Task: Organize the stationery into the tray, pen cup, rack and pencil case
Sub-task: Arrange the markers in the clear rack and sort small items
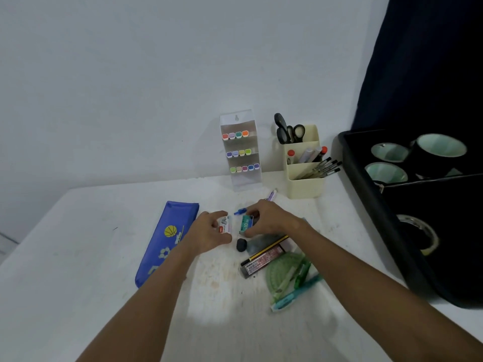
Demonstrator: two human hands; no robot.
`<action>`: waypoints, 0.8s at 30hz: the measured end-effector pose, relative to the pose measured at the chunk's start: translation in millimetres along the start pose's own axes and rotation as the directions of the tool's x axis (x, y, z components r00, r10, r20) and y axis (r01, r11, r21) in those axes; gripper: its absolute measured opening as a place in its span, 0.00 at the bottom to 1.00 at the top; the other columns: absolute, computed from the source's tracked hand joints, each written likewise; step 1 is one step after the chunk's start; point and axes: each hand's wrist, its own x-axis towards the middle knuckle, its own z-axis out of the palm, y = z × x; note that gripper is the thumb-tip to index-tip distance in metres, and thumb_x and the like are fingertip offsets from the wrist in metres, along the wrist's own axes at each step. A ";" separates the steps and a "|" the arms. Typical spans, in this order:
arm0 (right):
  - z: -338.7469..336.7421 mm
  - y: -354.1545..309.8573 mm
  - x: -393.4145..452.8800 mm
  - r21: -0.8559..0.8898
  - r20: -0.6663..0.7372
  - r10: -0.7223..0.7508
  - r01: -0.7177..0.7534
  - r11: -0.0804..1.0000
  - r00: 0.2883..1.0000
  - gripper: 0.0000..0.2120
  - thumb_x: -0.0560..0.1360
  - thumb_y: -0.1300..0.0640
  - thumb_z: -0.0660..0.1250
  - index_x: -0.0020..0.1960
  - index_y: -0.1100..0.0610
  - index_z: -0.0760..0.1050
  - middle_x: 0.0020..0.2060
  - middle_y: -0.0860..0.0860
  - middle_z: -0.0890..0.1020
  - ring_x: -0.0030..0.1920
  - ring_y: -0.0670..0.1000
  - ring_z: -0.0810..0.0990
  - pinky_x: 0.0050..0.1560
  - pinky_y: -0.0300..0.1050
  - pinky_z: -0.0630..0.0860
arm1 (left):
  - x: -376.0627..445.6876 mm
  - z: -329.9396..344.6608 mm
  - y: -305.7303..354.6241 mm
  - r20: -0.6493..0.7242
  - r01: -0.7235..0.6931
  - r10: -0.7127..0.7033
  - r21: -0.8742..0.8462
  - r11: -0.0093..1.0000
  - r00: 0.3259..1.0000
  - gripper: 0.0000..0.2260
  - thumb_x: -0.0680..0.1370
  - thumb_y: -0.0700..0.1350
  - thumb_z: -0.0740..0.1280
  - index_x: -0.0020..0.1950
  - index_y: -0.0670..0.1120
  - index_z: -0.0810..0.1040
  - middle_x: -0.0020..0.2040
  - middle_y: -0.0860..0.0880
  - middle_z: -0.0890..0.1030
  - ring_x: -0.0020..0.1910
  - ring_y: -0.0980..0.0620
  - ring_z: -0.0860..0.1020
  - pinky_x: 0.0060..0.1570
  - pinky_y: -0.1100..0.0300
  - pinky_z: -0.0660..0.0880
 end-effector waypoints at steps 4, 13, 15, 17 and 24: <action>0.5 5.3 1.2 -0.018 -0.013 -0.039 0.038 0.999 0.999 0.31 0.64 0.51 0.79 0.63 0.59 0.75 0.55 0.51 0.75 0.50 0.45 0.75 0.50 0.36 0.71 | 5.5 0.7 -3.7 -0.004 -0.038 0.038 0.024 0.999 0.999 0.28 0.68 0.46 0.75 0.68 0.50 0.73 0.52 0.47 0.73 0.44 0.53 0.75 0.36 0.70 0.68; 5.6 6.2 5.5 -0.096 -0.053 -0.092 0.086 0.992 0.994 0.24 0.63 0.51 0.79 0.56 0.56 0.80 0.56 0.52 0.76 0.51 0.46 0.75 0.50 0.36 0.71 | 3.2 5.1 -4.9 -0.050 -0.069 0.068 -0.029 0.997 0.996 0.25 0.68 0.45 0.75 0.64 0.49 0.74 0.50 0.48 0.70 0.44 0.54 0.73 0.39 0.68 0.67; 8.0 6.8 4.8 -0.102 -0.077 -0.080 0.072 0.992 0.994 0.25 0.62 0.51 0.79 0.56 0.56 0.79 0.57 0.52 0.74 0.54 0.47 0.75 0.53 0.35 0.70 | 1.2 5.8 -3.4 -0.058 -0.071 0.068 -0.043 0.997 0.996 0.25 0.67 0.45 0.76 0.62 0.47 0.75 0.50 0.47 0.71 0.43 0.53 0.74 0.41 0.66 0.68; 10.2 6.1 4.0 -0.112 -0.086 -0.074 0.064 0.992 0.994 0.25 0.62 0.51 0.79 0.57 0.56 0.79 0.57 0.52 0.74 0.55 0.47 0.74 0.54 0.35 0.69 | -0.3 6.2 -3.5 -0.059 -0.080 0.077 -0.057 0.995 0.995 0.24 0.67 0.44 0.76 0.61 0.47 0.75 0.51 0.46 0.71 0.42 0.53 0.74 0.38 0.68 0.69; 4.2 0.7 0.3 -0.074 -0.056 -0.059 0.055 0.996 0.997 0.27 0.65 0.51 0.78 0.62 0.56 0.76 0.58 0.51 0.74 0.50 0.45 0.74 0.52 0.36 0.71 | -1.7 2.9 -4.5 -0.026 -0.086 0.085 -0.075 0.993 0.996 0.32 0.68 0.46 0.76 0.70 0.49 0.69 0.53 0.48 0.68 0.48 0.54 0.73 0.46 0.66 0.70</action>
